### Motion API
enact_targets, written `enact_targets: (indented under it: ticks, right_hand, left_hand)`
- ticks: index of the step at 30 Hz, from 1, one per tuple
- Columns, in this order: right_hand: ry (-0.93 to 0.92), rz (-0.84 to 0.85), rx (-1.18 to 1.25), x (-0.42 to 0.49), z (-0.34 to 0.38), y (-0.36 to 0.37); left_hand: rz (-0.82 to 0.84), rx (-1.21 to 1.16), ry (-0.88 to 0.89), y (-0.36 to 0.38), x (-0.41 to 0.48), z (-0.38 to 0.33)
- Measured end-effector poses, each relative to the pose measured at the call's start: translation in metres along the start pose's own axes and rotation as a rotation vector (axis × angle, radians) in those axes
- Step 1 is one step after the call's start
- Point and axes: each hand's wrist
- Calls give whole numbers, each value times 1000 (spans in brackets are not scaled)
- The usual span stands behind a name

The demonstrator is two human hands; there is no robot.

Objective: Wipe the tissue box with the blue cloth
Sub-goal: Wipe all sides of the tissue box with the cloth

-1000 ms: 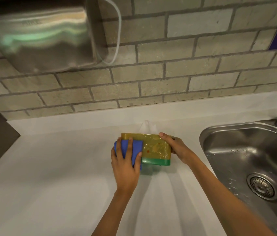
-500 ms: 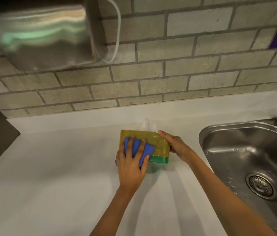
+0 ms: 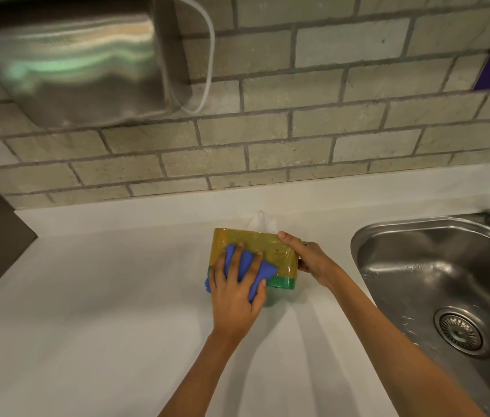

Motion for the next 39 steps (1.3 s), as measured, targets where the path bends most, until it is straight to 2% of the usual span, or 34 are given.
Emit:
enact_targets:
  ticks: [2, 5, 6, 8, 11, 15, 17, 20, 22, 29, 34, 37, 39]
  right_hand:
    - [-3, 4, 15, -1, 1, 0]
    - [7, 7, 19, 0, 1, -1]
    - [12, 1, 31, 0, 1, 0]
    - [21, -9, 48, 1, 1, 1]
    - [28, -5, 37, 2, 1, -1]
    - [45, 10, -23, 1, 1, -3]
    - [48, 14, -28, 0, 2, -3]
    - [56, 18, -22, -2, 4, -4]
    - [57, 16, 2, -4, 4, -3]
    - [41, 36, 31, -16, -1, -2]
    - [14, -15, 67, -14, -6, -5]
    - [18, -30, 49, -13, -3, -1]
    - [25, -29, 58, -11, -1, 1]
  left_hand:
    - [-27, -46, -63, -1, 0, 10]
    - [-18, -239, -354, -10, 21, 7]
    - [-26, -259, -404, -12, 28, 3]
    - [29, -196, -371, -13, 35, -10]
    - [101, -75, -173, -3, 23, -19]
    - [-31, 14, 59, 16, -3, 8]
    - [-64, -31, -11, 13, -4, 19]
    - [-87, -322, -285, 4, 10, 18]
    - [-87, -399, -377, 1, 18, 13]
    - [-30, -274, -333, 2, 20, 14]
    - [-55, -308, -346, -1, 21, 12]
    - [-66, -370, -349, -3, 33, -6]
    - [-31, -281, -278, -1, 39, -28]
Point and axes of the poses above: each hand's wrist, its own x-axis towards the middle knuckle, its own y-axis out of the palm, z = x × y, and after that the axes turned 15 degrees about z, right-handed
